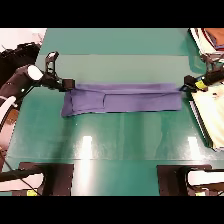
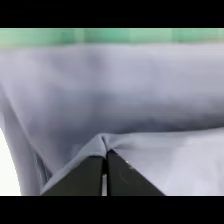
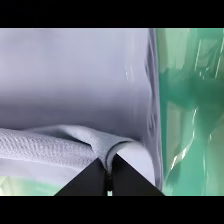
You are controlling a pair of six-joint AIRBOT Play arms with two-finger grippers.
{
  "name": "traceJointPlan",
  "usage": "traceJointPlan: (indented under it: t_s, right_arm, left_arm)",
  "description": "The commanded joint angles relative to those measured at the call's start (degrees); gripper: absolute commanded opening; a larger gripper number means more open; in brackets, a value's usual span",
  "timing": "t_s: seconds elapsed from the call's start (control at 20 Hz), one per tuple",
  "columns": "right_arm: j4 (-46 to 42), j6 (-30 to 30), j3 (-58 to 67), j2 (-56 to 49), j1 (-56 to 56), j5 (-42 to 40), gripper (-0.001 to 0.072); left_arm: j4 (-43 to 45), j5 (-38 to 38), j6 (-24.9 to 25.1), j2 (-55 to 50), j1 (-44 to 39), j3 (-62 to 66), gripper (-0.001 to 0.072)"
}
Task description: Fold the shirts.
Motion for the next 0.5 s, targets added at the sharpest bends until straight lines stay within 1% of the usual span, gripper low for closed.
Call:
traceJointPlan:
  t_s: [0.0, 0.05, 0.1, 0.15, 0.2, 0.25, 0.4, 0.45]
  right_arm:
    - [0.3, 0.2, 8.4, -7.5, 2.2, 0.3, 0.002]
    - [1.3, 0.2, 10.0, -8.8, 2.4, 0.2, 0.0021]
    - [3.1, 0.0, 11.7, -10.0, 2.4, 0.0, 0.0032]
    - [4.8, 0.0, 13.2, -10.9, 2.2, 0.0, 0.0188]
    - [6.6, -0.5, 14.5, -11.4, 1.6, 0.3, 0.0395]
    - [8.3, -1.7, 15.4, -11.6, 1.0, 1.2, 0.0466]
    - [8.9, -4.1, 16.5, -11.6, -2.0, 7.4, 0.0474]
    - [9.0, -4.6, 16.2, -11.6, -3.3, 9.5, 0.0494]
  left_arm:
    - [0.0, 1.2, 0.3, -4.9, 0.0, 3.5, 0.0029]
    - [0.2, 1.4, 0.3, -4.9, 0.0, 3.5, 0.0039]
    - [0.3, 1.5, 0.3, -4.9, 0.0, 3.5, 0.0327]
    - [0.3, 1.4, 0.2, -4.9, 0.0, 3.6, 0.0635]
    - [0.3, 0.5, 0.1, -4.9, 0.0, 4.0, 0.0686]
    - [0.2, -1.1, 0.1, -4.9, 0.0, 4.7, 0.0607]
    - [0.0, -7.4, 0.3, -4.9, 0.0, 6.9, 0.0606]
    - [0.0, -8.9, 0.3, -4.8, 0.0, 7.1, 0.0604]
